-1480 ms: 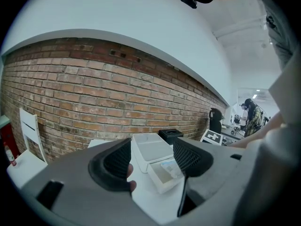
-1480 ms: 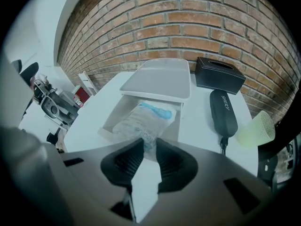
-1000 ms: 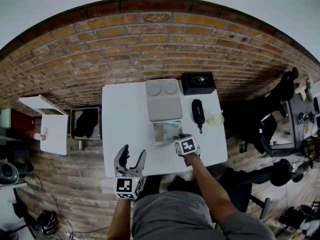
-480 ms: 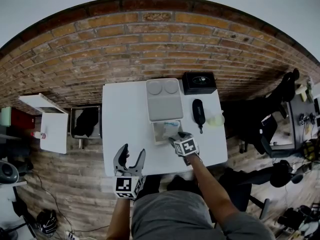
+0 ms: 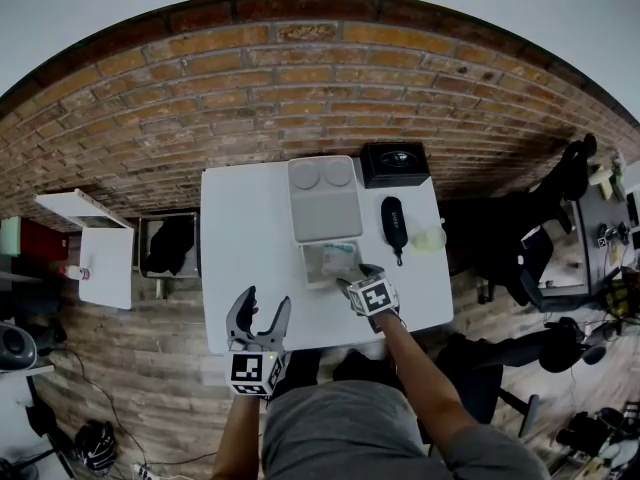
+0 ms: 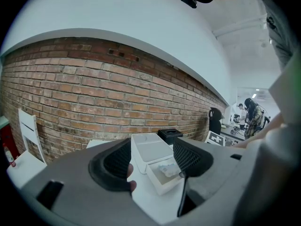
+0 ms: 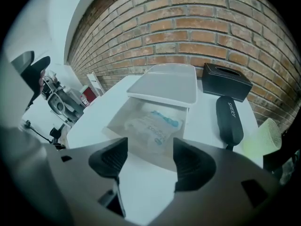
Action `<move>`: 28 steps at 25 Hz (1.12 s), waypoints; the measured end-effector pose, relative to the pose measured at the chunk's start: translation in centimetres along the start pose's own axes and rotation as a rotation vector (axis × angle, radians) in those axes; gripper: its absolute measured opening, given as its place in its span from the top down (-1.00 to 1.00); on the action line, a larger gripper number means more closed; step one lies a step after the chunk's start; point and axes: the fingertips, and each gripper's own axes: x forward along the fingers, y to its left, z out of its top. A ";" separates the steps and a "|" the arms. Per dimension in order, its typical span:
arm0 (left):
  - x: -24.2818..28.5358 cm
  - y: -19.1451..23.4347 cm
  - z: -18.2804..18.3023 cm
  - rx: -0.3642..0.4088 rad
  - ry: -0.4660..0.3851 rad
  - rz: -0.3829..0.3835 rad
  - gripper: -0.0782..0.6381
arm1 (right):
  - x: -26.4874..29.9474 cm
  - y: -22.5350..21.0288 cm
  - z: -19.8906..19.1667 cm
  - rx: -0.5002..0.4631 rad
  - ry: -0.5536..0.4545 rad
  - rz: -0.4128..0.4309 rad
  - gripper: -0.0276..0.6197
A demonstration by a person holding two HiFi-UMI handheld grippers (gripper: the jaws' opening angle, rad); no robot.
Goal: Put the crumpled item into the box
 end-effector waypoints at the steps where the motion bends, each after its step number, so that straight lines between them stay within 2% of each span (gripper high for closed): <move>1: 0.1 -0.1 0.0 0.001 0.000 -0.003 0.01 | -0.2 0.3 0.1 -0.014 -0.004 0.011 -0.03; 4: 0.4 -0.4 0.0 0.002 0.001 -0.010 0.01 | -0.4 1.7 0.2 -0.045 -0.003 0.084 0.01; 7: 0.4 -0.9 0.1 0.001 0.000 -0.014 0.01 | -0.1 2.4 -0.1 -0.037 0.004 0.125 0.02; 16: -0.1 -0.2 -0.3 -0.001 0.005 0.005 0.01 | 0.4 2.3 0.4 -0.018 -0.009 0.117 0.04; 20: -0.2 -0.2 -0.6 -0.001 0.009 0.008 0.01 | -1.2 1.9 1.1 -0.004 -0.071 0.098 0.04; 28: 0.7 -1.5 -1.9 0.020 0.027 -0.003 0.01 | -6.1 1.0 2.0 0.038 -0.258 0.079 0.00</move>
